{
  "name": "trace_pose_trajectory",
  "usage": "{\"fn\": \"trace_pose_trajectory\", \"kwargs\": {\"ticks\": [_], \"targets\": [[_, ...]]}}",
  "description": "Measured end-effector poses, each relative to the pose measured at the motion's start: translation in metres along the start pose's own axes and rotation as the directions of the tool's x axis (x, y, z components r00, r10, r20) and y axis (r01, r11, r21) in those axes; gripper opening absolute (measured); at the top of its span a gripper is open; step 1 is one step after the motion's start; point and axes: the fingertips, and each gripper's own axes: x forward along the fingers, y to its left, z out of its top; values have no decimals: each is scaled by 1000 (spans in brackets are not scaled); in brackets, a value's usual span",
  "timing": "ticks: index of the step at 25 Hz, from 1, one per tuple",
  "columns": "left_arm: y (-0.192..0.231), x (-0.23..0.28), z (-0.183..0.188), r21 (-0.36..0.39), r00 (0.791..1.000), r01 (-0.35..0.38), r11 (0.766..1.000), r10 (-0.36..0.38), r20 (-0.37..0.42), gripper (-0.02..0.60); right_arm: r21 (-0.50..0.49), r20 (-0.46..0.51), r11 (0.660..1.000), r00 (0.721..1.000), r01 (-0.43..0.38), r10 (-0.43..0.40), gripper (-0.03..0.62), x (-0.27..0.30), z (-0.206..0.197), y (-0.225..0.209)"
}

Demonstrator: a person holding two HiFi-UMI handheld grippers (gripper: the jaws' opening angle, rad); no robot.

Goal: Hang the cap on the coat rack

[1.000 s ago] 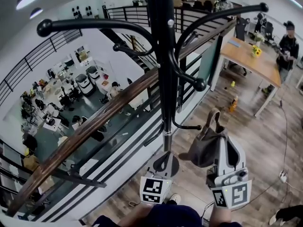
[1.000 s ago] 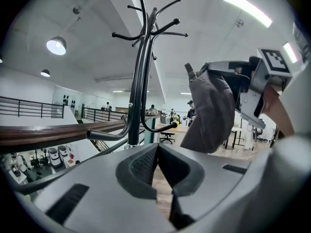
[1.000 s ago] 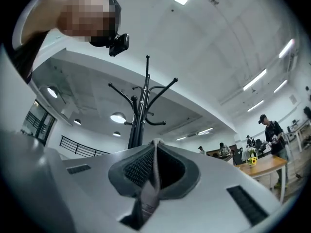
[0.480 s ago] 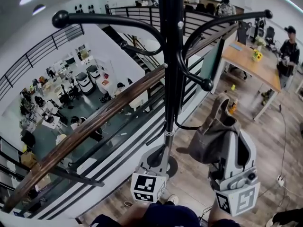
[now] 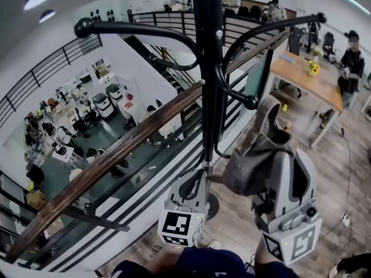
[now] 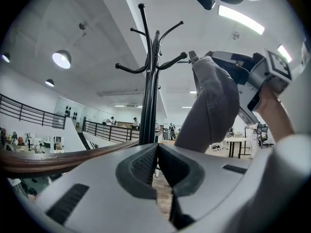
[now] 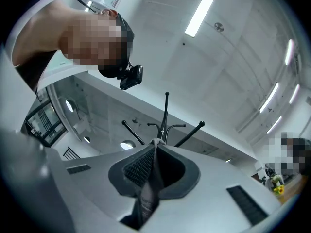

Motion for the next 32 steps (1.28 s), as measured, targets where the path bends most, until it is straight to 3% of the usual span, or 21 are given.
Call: {"fn": "trace_pose_trajectory", "kwargs": {"ticks": [7,18,32], "targets": [[14,-5,8,-1,998,-50,999,50,27,4,16,-13,999,999,-50,50,25,13,-4,12],[33,-5,-5,-7,993,-115,993,115,6,5,37,-44,995,995,-91,92,25,38,-27,18],[56,-7,-16,-8,981,-192,981,192,-7,5,44,-177,993,978,-106,112,25,62,-83,22]]}}
